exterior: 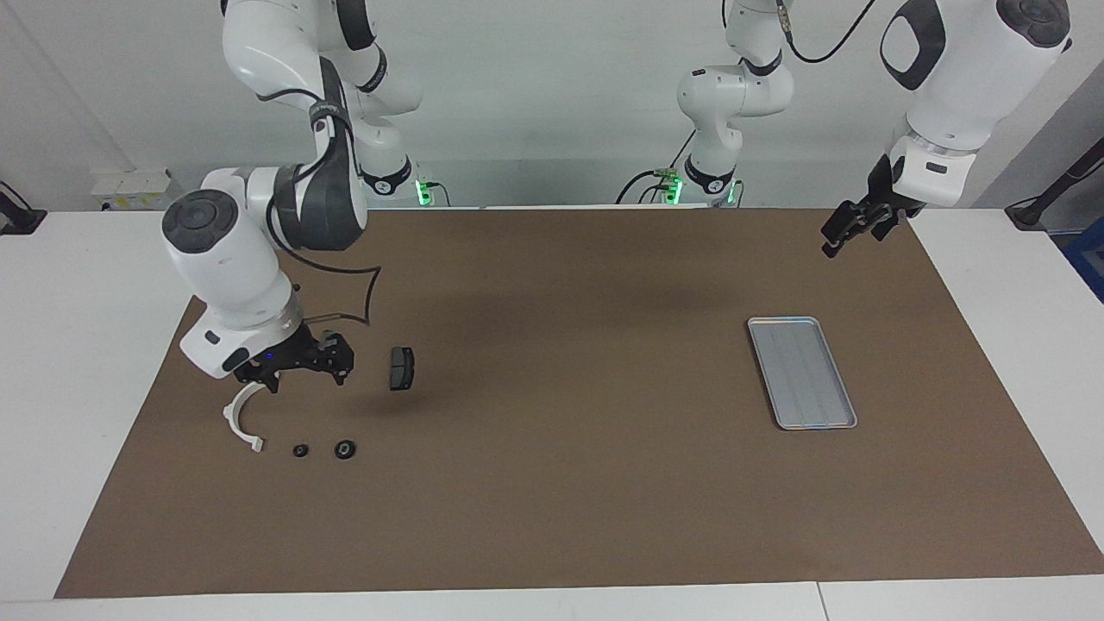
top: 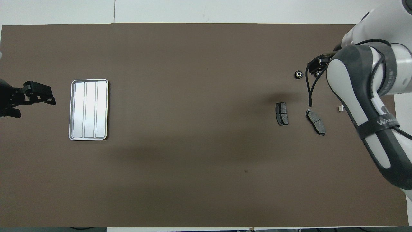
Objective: Place bearing gear from tray to pile
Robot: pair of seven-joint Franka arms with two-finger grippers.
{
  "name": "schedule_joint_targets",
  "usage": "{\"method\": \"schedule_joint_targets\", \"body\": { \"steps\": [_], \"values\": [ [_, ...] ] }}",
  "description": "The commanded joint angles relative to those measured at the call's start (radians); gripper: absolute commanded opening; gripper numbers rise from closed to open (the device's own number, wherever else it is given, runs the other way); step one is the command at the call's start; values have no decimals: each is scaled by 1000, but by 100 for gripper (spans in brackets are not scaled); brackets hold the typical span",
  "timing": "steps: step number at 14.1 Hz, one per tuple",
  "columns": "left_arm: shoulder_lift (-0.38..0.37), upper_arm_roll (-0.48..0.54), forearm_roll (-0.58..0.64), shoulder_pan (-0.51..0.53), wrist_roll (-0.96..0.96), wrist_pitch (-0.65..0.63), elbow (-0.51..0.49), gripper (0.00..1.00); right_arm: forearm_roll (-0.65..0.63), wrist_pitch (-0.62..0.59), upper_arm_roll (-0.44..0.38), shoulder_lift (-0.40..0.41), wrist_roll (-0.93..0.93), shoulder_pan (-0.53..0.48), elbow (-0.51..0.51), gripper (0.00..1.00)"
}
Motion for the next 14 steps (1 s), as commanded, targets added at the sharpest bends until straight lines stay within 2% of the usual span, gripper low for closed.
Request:
{"method": "schedule_joint_targets", "body": {
  "steps": [1,4,7,14],
  "values": [
    [-22,-4,3,6,8,3,-21,100,3,-110,10,-102,17,-5,-14,100],
    [-22,-6,3,6,8,3,-21,100,3,-225,18,-189,52,-5,-14,100],
    [-22,-6,3,6,8,3,-21,100,2,-271,18,-228,54,-8,-15,100],
    [-22,-4,3,6,6,2,-21,100,2,-284,17,-271,51,-8,-15,100]
  ]
}}
